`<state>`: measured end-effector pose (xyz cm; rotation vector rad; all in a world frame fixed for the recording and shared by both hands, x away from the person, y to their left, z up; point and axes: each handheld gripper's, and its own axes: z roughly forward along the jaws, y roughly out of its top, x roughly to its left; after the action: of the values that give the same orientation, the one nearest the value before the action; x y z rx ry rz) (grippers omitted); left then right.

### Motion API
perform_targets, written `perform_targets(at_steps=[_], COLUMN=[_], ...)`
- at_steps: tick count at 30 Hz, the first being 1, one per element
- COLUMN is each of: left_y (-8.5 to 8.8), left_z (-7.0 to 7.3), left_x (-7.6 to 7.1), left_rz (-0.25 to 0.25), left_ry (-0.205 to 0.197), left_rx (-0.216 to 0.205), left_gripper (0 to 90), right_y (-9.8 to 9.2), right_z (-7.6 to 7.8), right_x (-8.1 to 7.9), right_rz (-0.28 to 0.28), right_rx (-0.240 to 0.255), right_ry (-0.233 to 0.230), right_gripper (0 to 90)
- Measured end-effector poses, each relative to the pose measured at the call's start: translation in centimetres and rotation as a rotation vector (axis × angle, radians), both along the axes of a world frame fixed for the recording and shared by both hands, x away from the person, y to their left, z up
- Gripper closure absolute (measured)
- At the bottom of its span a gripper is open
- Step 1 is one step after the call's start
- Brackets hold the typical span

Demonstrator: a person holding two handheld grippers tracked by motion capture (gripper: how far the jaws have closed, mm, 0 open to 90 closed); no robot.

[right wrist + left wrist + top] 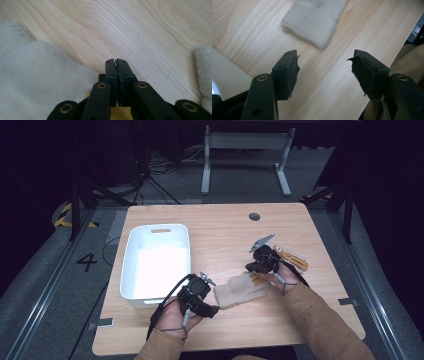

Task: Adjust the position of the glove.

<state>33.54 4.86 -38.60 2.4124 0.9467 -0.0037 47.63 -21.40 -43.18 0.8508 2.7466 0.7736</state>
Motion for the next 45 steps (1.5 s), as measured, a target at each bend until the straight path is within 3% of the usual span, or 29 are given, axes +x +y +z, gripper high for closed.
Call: perform_targets(at_steps=[9,24,28,32,33,35,36,38,41,42,43,45], left_y=[-0.3,-2.0,-2.2,-2.5,-2.5,-2.6,-2.8,-2.9,-3.1,-3.1,-3.1,-3.2], left_z=[0.2,1.1,1.1,1.2,1.3,1.3,1.4,1.4,1.5,1.5,1.4,1.4], left_x=[0.3,1.4,1.6,1.9,2.0,2.2,2.3,2.4,2.4,2.4,2.5,2.7], left_rz=[-0.013,-0.061,-0.068,-0.075,-0.076,-0.078,-0.08,-0.079,-0.088,-0.088,-0.092,-0.092], left_ry=[-0.011,-0.032,-0.031,-0.033,-0.034,-0.037,-0.04,-0.051,-0.048,-0.048,-0.046,-0.043], left_rx=[-0.002,-0.015,-0.015,-0.023,-0.026,-0.028,-0.032,-0.034,-0.042,-0.042,-0.042,-0.046], left_gripper=[38.6,38.9,39.0,39.1,39.2,39.3,39.3,39.6,39.9,39.9,39.8,39.8], right_y=[-0.3,-1.6,-1.7,-2.0,-2.5,-2.8,-3.6,-3.9,-5.2,-5.2,-5.7,-6.0], right_z=[-0.7,-0.2,-0.1,0.3,0.8,1.0,1.6,1.8,2.7,2.7,3.1,3.3], right_x=[-0.2,-3.1,-3.5,-3.9,-4.2,-4.3,-4.6,-4.7,-5.1,-5.1,-5.3,-5.5], right_rz=[-0.006,0.0,0.0,-0.014,-0.022,-0.027,-0.043,-0.048,-0.072,-0.072,-0.077,-0.093], right_rx=[-0.029,-0.069,-0.074,-0.047,-0.002,0.017,0.069,0.082,0.166,0.166,0.202,0.222], right_ry=[0.019,0.048,0.034,0.005,-0.009,-0.016,-0.036,-0.046,-0.086,-0.086,-0.105,-0.122], right_gripper=[88.8,89.0,88.9,87.8,87.4,87.2,85.5,85.0,81.3,81.3,77.0,73.5])
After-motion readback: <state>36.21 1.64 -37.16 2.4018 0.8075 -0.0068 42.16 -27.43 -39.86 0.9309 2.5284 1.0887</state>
